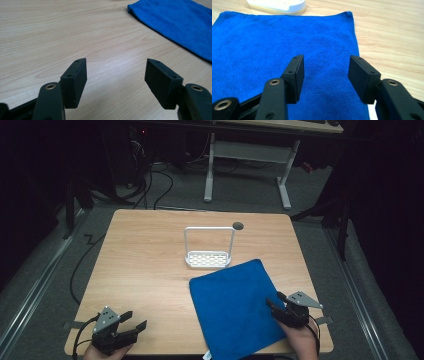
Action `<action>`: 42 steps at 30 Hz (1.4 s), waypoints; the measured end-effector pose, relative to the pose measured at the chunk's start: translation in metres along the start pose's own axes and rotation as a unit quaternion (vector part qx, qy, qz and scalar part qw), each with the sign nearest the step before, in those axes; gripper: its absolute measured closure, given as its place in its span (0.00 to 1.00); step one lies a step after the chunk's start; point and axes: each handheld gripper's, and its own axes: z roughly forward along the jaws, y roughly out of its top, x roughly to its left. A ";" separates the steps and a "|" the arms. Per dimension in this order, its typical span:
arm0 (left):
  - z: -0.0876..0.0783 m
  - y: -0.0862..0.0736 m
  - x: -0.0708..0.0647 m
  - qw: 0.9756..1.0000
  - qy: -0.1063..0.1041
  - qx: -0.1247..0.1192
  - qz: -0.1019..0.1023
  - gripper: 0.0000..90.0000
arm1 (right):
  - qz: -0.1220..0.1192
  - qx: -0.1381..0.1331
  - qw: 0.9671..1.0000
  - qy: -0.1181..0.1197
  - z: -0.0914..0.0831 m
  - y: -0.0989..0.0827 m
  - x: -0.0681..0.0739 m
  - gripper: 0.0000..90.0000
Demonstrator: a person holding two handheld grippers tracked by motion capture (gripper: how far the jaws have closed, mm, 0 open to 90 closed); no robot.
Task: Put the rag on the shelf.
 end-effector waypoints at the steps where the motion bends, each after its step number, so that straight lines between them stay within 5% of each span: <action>1: 0.000 -0.001 -0.001 1.000 0.002 0.000 0.003 0.39 | -0.005 0.000 1.000 0.001 0.000 0.000 0.000 0.52; 16: 0.006 -0.003 0.004 1.000 -0.001 0.007 -0.005 0.42 | 0.017 -0.010 1.000 -0.001 0.002 0.000 -0.009 0.52; 29: 0.058 0.028 -0.031 0.996 -0.068 0.030 0.047 0.60 | 0.014 -0.012 1.000 0.003 0.001 0.000 -0.014 0.56; 31: 0.078 0.039 -0.048 0.993 -0.097 0.039 0.058 0.64 | 0.014 -0.012 1.000 0.004 0.001 0.000 -0.013 0.57; 36: 0.103 0.055 -0.079 0.987 -0.125 0.053 0.087 0.80 | 0.015 -0.009 1.000 0.006 0.001 -0.001 -0.015 0.63; 38: 0.109 0.058 -0.088 0.985 -0.127 0.060 0.098 0.90 | 0.010 -0.001 1.000 0.007 0.002 -0.001 -0.016 0.75; 39: 0.115 0.060 -0.095 0.983 -0.131 0.066 0.108 0.90 | 0.010 -0.001 1.000 0.007 0.002 -0.001 -0.016 0.75; 40: 0.125 0.061 -0.108 0.980 -0.139 0.077 0.123 0.94 | -0.004 0.011 1.000 -0.003 0.003 -0.001 -0.016 0.92; 42: 0.132 0.061 -0.118 0.977 -0.146 0.087 0.132 0.95 | -0.009 0.024 1.000 -0.006 0.005 0.000 -0.017 1.00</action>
